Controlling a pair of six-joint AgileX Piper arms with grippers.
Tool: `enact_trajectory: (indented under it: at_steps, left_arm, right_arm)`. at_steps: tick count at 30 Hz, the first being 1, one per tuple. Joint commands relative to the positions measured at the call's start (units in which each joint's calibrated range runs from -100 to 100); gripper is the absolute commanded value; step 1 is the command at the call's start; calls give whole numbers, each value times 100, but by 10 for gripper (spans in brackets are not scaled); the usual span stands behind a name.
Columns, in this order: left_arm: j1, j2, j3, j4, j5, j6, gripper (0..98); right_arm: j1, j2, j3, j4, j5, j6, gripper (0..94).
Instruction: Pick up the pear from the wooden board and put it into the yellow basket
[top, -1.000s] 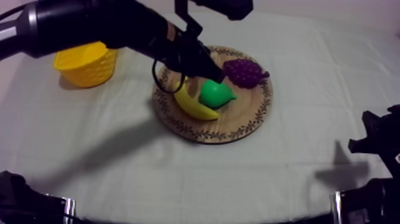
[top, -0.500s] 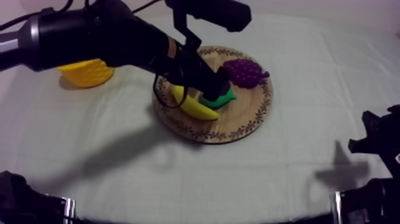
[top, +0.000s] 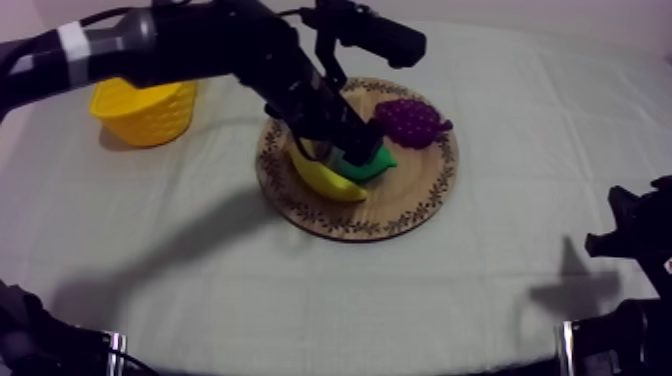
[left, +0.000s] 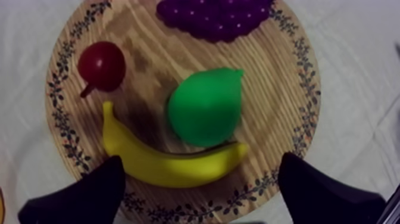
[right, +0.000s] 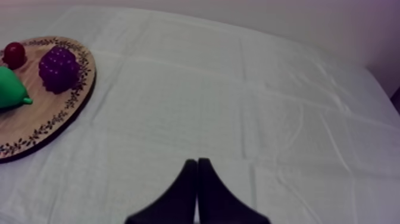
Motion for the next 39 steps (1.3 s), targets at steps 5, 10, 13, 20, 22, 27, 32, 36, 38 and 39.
enact_trajectory:
  at_steps: [5, 10, 13, 20, 22, 27, 32, 36, 38, 39]
  left_arm:
    - [-17, 810, -1138, 23, 1158, -4, 955]
    - [-12, 1236, -1601, 36, 1797, 26, 902]
    - [16, 1397, -1833, 43, 1930, 25, 861]
    - [53, 1894, -2369, 26, 2418, 29, 795]
    - [57, 2076, -2563, 11, 2631, 42, 776]
    - [114, 2442, -2979, -74, 2962, 91, 683]
    - [183, 2581, -3203, -207, 3063, 185, 605]
    - [203, 2524, -3238, -327, 3089, 267, 573]
    - [202, 2411, -3214, -400, 3124, 324, 566]
    - [201, 2331, -3200, -441, 3152, 349, 563]
  right_arm:
    - [0, -2, 4, 0, 2, -1, 3]
    - [0, -2, 4, 0, 2, 0, 3]
    - [0, -2, 4, 0, 2, 0, 3]
    - [0, -2, 4, 0, 2, 0, 3]
    - [0, -2, 4, 0, 2, 0, 3]
    - [0, -2, 4, 0, 2, 0, 3]
    - [0, -2, 4, 0, 2, 0, 3]
    - [0, -2, 4, 0, 2, 0, 3]
    - [0, -2, 4, 0, 2, 0, 3]
    - [0, -2, 4, 0, 2, 0, 3]
